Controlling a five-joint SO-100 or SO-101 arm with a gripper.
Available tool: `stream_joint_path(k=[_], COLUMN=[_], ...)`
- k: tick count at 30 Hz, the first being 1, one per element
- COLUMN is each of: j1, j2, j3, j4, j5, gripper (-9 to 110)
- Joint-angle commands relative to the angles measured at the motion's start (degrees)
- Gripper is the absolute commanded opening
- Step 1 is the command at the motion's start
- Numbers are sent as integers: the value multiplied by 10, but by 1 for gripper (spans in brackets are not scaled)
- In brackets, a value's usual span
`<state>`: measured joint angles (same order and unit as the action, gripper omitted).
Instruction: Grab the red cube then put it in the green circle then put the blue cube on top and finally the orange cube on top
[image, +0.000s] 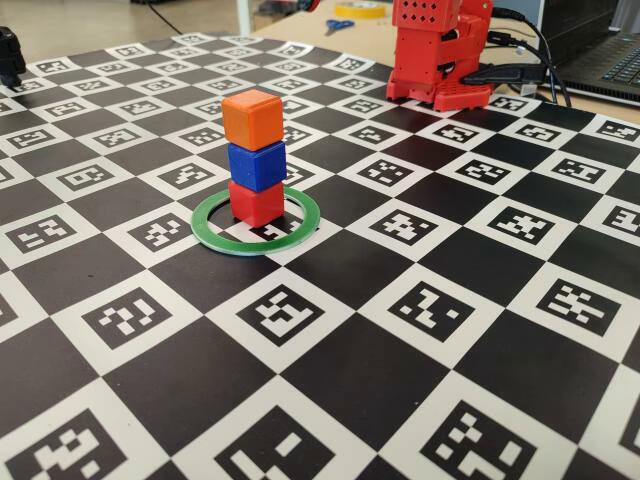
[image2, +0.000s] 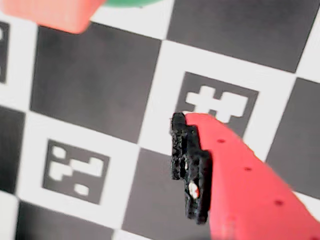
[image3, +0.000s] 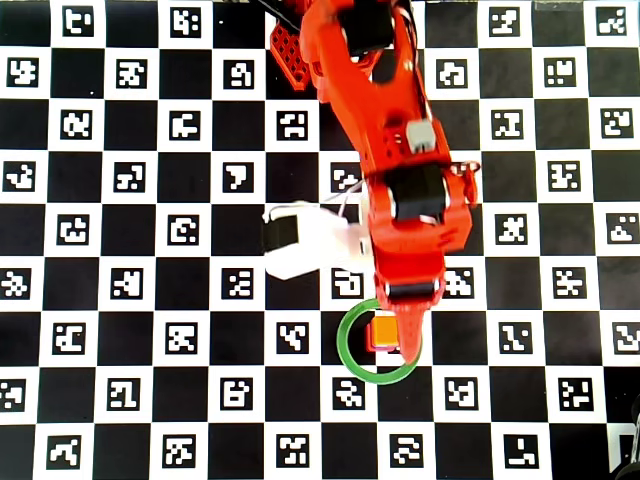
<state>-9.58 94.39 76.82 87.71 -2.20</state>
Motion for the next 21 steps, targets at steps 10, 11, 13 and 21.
stream_joint_path(k=[10, 11, 13, 21], j1=[70, 72, 74, 114], j2=[315, 327, 360, 528], j3=[255, 272, 319, 558], j4=[-84, -87, -95, -197], j5=[-182, -196, -238, -407], gripper=[-5, -5, -5, -6])
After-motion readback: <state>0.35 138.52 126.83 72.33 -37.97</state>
